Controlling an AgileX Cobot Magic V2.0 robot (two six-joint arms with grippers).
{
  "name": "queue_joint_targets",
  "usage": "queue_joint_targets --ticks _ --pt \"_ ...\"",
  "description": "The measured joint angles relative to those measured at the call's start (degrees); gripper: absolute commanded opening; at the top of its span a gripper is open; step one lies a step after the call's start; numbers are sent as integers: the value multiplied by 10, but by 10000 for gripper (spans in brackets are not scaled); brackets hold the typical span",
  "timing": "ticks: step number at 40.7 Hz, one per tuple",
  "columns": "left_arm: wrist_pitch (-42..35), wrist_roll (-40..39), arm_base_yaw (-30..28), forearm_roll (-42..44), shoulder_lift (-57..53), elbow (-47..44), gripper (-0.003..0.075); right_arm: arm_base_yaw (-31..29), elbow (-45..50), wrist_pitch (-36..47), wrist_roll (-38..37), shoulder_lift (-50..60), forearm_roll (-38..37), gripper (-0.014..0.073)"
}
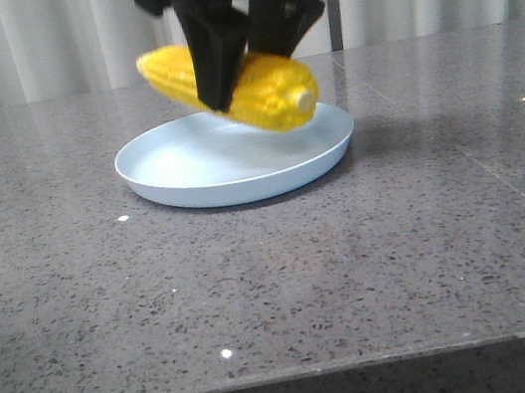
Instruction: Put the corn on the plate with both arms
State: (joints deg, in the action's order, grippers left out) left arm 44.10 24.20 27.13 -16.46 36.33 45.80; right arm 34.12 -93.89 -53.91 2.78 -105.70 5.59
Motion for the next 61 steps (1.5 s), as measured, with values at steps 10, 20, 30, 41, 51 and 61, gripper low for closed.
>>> queue_joint_targets --ticks 10,20,30,41,51,61 --pt "0 0 0 0 0 0 458 0 0 3 0 -23 0 568" --pt "0 0 0 0 0 0 458 0 0 3 0 -6 0 569" --pt "0 0 0 0 0 0 458 0 4 0 0 98 -1 566" --pt "0 0 0 0 0 0 458 0 97 -13 0 281 -7 540" --pt "0 0 0 0 0 0 458 0 211 -26 0 467 -19 540" --pt "0 0 0 0 0 0 458 0 310 -37 0 620 -21 540"
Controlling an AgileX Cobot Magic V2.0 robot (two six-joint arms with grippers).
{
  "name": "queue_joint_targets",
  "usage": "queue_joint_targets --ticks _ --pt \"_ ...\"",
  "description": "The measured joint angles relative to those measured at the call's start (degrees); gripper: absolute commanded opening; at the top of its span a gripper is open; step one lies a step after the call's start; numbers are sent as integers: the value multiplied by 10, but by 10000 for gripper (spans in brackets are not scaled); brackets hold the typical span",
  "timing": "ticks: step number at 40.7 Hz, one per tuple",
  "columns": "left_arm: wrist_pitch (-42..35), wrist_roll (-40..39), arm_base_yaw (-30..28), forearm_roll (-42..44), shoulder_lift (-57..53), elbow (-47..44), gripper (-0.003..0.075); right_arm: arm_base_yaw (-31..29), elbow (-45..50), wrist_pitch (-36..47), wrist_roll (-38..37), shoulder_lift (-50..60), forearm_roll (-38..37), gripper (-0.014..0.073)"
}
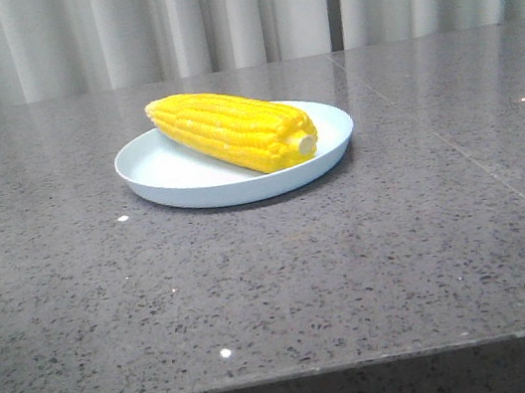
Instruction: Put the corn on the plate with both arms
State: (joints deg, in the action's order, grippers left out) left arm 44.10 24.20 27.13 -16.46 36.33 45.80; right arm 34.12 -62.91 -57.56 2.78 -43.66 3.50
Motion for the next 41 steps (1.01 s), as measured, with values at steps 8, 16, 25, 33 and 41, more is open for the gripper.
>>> queue_joint_targets --ticks 8,16,25,33,41 --pt "0 0 0 0 0 0 458 0 59 -23 0 97 0 540" --pt "0 0 0 0 0 0 414 0 87 -28 0 147 0 529" --pt "0 0 0 0 0 0 127 0 91 -30 0 152 0 177" --pt "0 0 0 0 0 0 -20 0 91 -30 0 152 0 -64" --pt "0 0 0 0 0 0 -20 0 91 -30 0 153 0 -68"
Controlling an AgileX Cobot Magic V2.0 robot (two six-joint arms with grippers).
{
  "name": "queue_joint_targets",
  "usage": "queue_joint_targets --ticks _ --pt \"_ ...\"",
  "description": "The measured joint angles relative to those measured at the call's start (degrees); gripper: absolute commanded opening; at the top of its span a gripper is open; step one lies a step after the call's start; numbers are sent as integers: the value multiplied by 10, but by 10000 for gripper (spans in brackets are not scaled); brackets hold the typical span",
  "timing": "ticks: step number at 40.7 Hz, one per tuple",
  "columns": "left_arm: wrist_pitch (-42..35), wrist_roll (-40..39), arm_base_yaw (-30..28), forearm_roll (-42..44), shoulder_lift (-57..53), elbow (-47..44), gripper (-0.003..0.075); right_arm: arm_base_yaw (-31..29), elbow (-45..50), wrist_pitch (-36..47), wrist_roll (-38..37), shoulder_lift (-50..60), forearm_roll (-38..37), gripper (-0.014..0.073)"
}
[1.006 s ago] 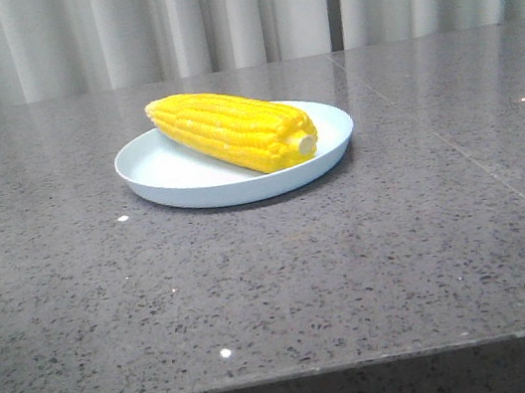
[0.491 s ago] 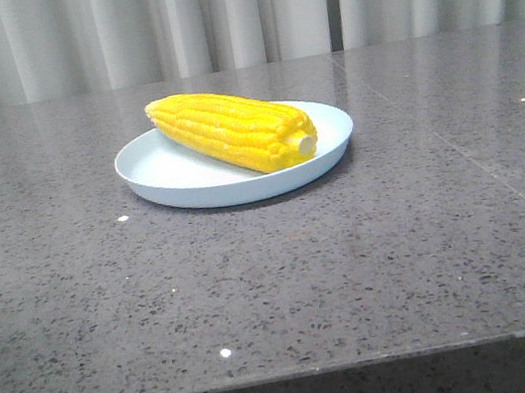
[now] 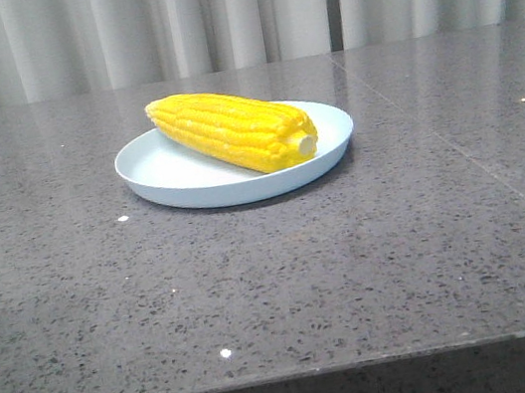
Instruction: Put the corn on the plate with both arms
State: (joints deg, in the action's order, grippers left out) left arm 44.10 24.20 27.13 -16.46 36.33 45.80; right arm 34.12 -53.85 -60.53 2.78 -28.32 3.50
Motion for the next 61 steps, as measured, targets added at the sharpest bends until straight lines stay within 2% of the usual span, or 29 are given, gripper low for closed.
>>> queue_joint_targets --ticks 14,20,24,34,41,50,61 --pt "0 0 0 0 0 0 -20 0 0 0 0 0 0 -68" --pt "-33 0 -7 -3 -21 -31 -20 0 0 0 0 0 0 -68" --pt "-98 0 -54 -3 -65 -83 -20 0 0 0 0 0 0 -68" --pt "-296 0 -229 -3 -239 -281 -20 0 0 0 0 0 0 -68" --pt "-347 -4 -304 -12 -344 -386 -20 0 0 0 0 0 0 -68" --pt "-353 -150 -297 105 -365 -442 -20 0 0 0 0 0 0 -68" --pt "-372 -168 -262 130 -365 -460 -20 0 0 0 0 0 0 -68"
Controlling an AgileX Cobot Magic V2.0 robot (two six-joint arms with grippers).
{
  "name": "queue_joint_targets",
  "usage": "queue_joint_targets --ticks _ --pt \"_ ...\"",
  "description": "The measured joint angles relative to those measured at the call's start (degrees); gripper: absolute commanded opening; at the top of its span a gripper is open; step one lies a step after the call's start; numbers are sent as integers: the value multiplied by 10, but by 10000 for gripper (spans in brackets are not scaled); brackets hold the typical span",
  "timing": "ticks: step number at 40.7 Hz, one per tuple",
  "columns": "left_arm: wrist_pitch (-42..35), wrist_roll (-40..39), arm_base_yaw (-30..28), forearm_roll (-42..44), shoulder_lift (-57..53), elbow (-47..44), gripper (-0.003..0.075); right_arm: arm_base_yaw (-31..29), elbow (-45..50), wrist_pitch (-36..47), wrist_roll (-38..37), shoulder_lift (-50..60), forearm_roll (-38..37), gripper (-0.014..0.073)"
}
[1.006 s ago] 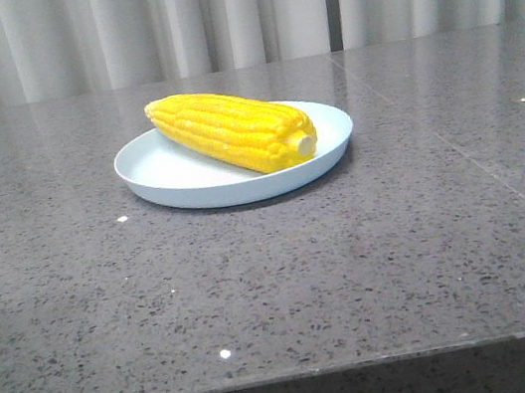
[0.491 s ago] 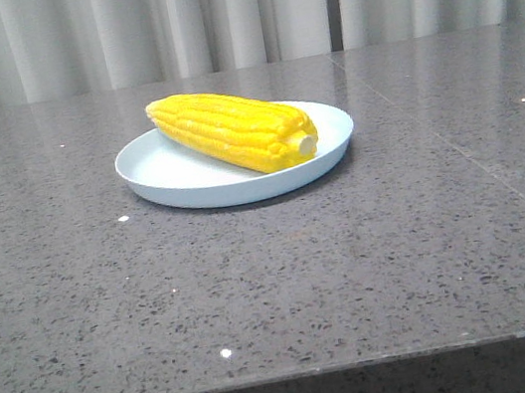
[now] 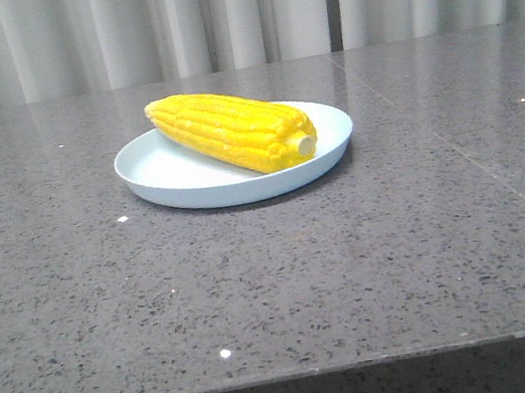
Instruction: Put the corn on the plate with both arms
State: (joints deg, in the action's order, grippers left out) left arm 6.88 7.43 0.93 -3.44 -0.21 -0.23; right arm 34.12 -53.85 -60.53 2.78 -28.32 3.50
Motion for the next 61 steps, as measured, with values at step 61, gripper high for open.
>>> queue_joint_targets --ticks 61 --pt "-17 -3 0 1 0 0 -20 -205 264 255 0 143 1 -68"
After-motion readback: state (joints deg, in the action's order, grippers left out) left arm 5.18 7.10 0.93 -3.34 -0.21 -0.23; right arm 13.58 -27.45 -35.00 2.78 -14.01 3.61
